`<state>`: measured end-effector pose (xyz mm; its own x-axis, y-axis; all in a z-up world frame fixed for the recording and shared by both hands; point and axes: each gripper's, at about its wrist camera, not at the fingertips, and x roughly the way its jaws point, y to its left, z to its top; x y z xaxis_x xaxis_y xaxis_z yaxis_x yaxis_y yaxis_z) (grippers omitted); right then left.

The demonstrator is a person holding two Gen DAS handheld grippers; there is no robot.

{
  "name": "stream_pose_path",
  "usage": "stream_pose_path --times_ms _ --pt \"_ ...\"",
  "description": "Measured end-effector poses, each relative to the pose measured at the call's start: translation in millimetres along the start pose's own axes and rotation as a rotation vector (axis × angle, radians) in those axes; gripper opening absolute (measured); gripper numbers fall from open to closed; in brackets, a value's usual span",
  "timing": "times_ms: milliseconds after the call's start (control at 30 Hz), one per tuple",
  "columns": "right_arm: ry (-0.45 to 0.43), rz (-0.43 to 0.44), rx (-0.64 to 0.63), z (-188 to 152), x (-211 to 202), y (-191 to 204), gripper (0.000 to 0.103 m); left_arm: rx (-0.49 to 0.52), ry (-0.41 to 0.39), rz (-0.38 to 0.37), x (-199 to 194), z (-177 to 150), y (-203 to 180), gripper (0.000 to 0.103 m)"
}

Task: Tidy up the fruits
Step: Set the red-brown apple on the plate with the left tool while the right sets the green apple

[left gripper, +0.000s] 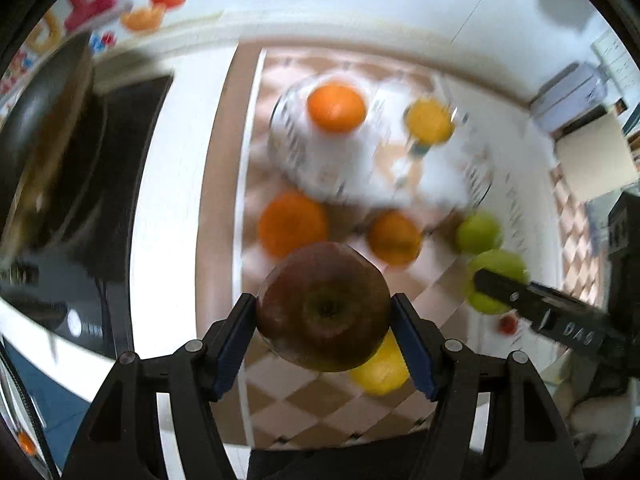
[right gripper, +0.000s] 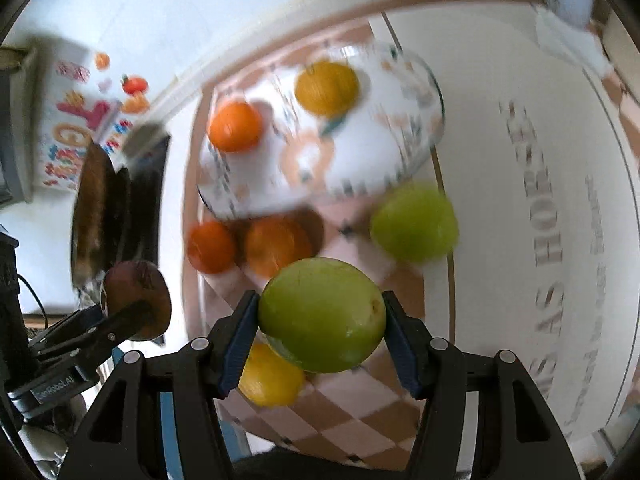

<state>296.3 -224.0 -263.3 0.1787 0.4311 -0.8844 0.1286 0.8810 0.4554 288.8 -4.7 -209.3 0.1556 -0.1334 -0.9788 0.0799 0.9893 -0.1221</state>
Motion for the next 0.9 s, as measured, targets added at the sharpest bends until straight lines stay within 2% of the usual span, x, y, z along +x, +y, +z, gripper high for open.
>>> stream_pose_path --times_ms 167,433,600,800,900 --pt "-0.034 -0.018 0.02 47.9 0.9 -5.7 0.063 0.021 -0.024 0.021 7.4 60.8 -13.8 0.066" --pt "0.012 -0.096 0.027 96.5 40.0 -25.7 0.063 0.033 0.063 0.107 69.6 117.4 -12.4 0.066" --pt "0.045 -0.112 0.015 110.0 59.4 -26.2 0.063 0.028 0.11 0.126 92.1 130.2 -5.7 0.066" --pt "0.081 -0.084 0.063 117.1 74.0 -32.3 0.064 0.032 0.164 0.135 107.3 126.5 -1.1 0.067" --pt "0.088 -0.086 0.068 117.8 76.4 -34.3 0.064 0.026 0.157 0.128 107.0 125.1 1.4 0.067"
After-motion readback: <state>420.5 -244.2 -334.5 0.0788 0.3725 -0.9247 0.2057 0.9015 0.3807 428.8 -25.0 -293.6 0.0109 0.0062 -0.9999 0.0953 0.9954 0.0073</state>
